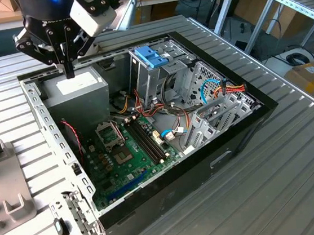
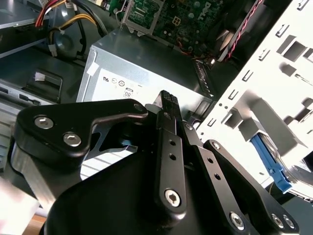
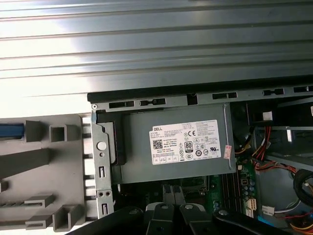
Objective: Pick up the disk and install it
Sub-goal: 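Reach for the disk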
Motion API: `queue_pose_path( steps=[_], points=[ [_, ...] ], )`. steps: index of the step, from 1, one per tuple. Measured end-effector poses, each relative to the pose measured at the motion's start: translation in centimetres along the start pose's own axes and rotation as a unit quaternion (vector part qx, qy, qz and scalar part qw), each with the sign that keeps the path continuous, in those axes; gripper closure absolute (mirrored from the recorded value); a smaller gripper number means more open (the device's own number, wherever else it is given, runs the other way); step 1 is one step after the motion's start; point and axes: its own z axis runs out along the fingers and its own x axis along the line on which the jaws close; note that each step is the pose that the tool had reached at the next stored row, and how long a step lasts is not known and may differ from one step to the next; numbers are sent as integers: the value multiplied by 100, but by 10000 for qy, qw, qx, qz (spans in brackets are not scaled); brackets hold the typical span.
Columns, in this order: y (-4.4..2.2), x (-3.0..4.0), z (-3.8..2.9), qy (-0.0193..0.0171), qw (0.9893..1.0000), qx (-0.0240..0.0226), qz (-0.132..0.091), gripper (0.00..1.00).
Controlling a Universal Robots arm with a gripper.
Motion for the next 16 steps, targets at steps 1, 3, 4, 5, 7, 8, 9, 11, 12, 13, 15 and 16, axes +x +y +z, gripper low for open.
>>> queue_pose_path(
  steps=[1, 3, 4, 5, 7, 8, 9, 11, 12, 13, 15, 16],
  points=[
    [0, 5, 0, 0, 10000, 0, 0, 90],
    [-2, 20, 0, 0, 10000, 0, 0, 90],
    [-2, 26, 0, 0, 10000, 0, 0, 90],
    [-3, 32, 0, 0, 10000, 0, 0, 90],
    [-3, 42, 0, 0, 10000, 0, 0, 90],
    [-4, 46, 0, 0, 10000, 0, 0, 90],
    [-4, 52, -1, 0, 10000, 0, 0, 90],
    [-5, 66, -1, 0, 10000, 0, 0, 90],
    [-6, 74, -1, 0, 10000, 0, 0, 90],
    [-6, 82, -1, 0, 10000, 0, 0, 90],
    [-8, 106, -2, 0, 10000, 0, 0, 90],
    [-8, 111, -2, 0, 10000, 0, 0, 90]
  ],
)
